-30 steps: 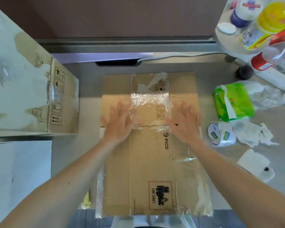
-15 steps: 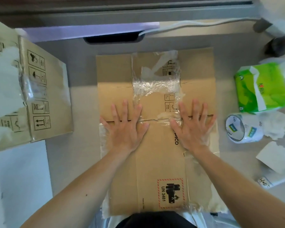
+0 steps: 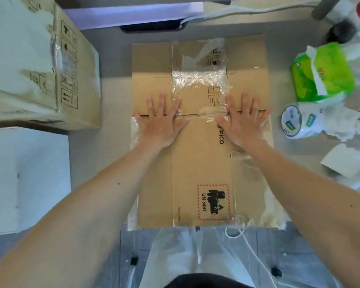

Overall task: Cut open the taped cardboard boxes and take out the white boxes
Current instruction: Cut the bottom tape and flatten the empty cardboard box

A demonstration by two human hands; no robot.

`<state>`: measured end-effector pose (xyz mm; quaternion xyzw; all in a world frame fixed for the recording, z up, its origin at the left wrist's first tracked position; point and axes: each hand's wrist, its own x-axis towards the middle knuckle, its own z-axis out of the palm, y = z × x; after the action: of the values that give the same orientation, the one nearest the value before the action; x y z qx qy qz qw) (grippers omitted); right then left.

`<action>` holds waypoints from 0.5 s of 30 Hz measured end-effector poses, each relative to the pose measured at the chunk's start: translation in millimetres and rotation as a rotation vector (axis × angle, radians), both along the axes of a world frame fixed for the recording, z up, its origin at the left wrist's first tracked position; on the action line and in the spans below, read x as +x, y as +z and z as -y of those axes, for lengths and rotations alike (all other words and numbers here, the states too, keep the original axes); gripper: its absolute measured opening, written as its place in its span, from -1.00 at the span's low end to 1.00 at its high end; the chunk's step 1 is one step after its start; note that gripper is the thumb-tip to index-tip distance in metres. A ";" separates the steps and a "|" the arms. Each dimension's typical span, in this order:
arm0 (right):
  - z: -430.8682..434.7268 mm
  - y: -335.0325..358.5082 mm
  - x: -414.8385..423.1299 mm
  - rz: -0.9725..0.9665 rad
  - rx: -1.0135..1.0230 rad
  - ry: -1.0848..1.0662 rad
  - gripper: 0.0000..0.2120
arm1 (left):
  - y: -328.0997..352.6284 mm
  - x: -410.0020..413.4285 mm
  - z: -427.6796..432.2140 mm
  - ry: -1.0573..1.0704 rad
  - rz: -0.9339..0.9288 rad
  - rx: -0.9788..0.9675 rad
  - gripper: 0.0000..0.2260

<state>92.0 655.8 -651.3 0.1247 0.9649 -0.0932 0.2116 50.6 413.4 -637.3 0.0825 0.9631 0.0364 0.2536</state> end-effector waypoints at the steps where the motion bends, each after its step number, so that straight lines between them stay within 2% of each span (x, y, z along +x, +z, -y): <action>1: -4.8 6.2 2.7 -0.011 -0.052 0.020 -0.36 | 6.7 6.2 0.8 0.005 0.001 0.028 -0.36; 6: -5.8 40.8 89.4 -0.154 -0.169 -0.037 -0.42 | 29.7 97.1 8.9 0.084 -0.045 0.151 -0.39; 10: 11.1 44.7 159.1 -0.051 -0.154 0.020 -0.43 | 16.3 158.3 18.4 0.091 0.004 0.106 -0.37; 15: 18.0 14.0 191.5 -0.029 -0.067 0.031 -0.36 | -3.4 178.0 23.6 0.066 -0.049 0.059 -0.40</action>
<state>283.5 637.8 -637.2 0.1013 0.9660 -0.1238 0.2032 228.6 389.8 -640.7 0.0590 0.9697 0.0710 0.2263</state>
